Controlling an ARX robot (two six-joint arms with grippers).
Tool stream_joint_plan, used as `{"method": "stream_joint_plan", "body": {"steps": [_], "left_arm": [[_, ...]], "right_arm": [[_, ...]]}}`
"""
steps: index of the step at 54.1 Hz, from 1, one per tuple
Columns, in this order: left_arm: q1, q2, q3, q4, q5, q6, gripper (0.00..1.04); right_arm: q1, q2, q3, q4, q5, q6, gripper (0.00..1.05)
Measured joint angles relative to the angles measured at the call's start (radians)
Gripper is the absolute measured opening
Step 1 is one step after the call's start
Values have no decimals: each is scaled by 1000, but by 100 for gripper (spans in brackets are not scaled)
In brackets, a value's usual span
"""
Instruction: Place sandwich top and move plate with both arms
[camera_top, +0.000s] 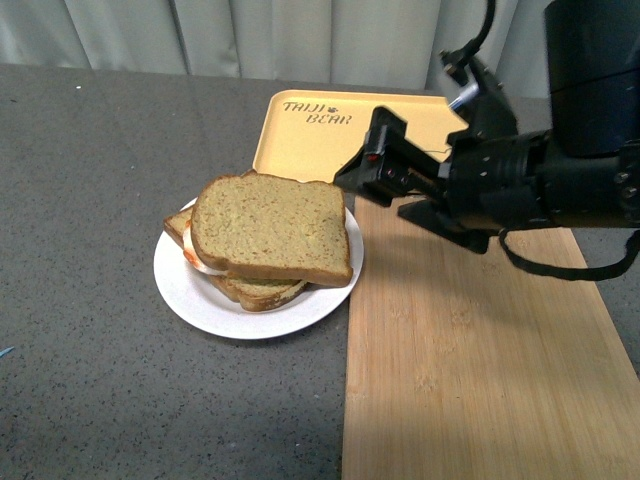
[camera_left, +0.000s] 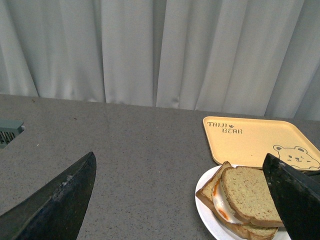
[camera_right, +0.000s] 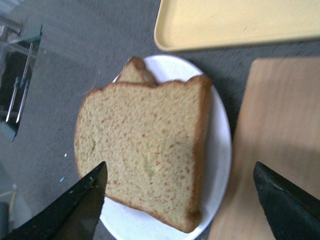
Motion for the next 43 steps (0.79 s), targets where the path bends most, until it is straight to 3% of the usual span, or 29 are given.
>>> {"method": "stream_joint_plan", "body": {"steps": [3, 5, 9, 14, 18, 30, 37, 43], "left_arm": [[0, 0, 0, 0, 0, 0, 98], [0, 0, 0, 0, 0, 0, 98], [0, 0, 0, 0, 0, 0, 98], [0, 0, 0, 0, 0, 0, 98], [0, 0, 0, 0, 0, 0, 98], [0, 0, 0, 0, 0, 0, 98], [0, -2, 0, 0, 0, 0, 98], [0, 2, 0, -2, -2, 0, 98]], "right_arm": [[-15, -31, -26, 40, 23, 0, 96], [-18, -39, -37, 73, 63, -16, 97], [-7, -18, -114, 375, 357, -128, 87], [-17, -14, -225, 590, 549, -291, 72], [-35, -47, -305, 713, 644, -401, 60], [-95, -209, -459, 863, 686, -481, 24], [-145, -359, -610, 841, 617, -513, 1], [-181, -510, -700, 805, 603, -526, 1]]}}
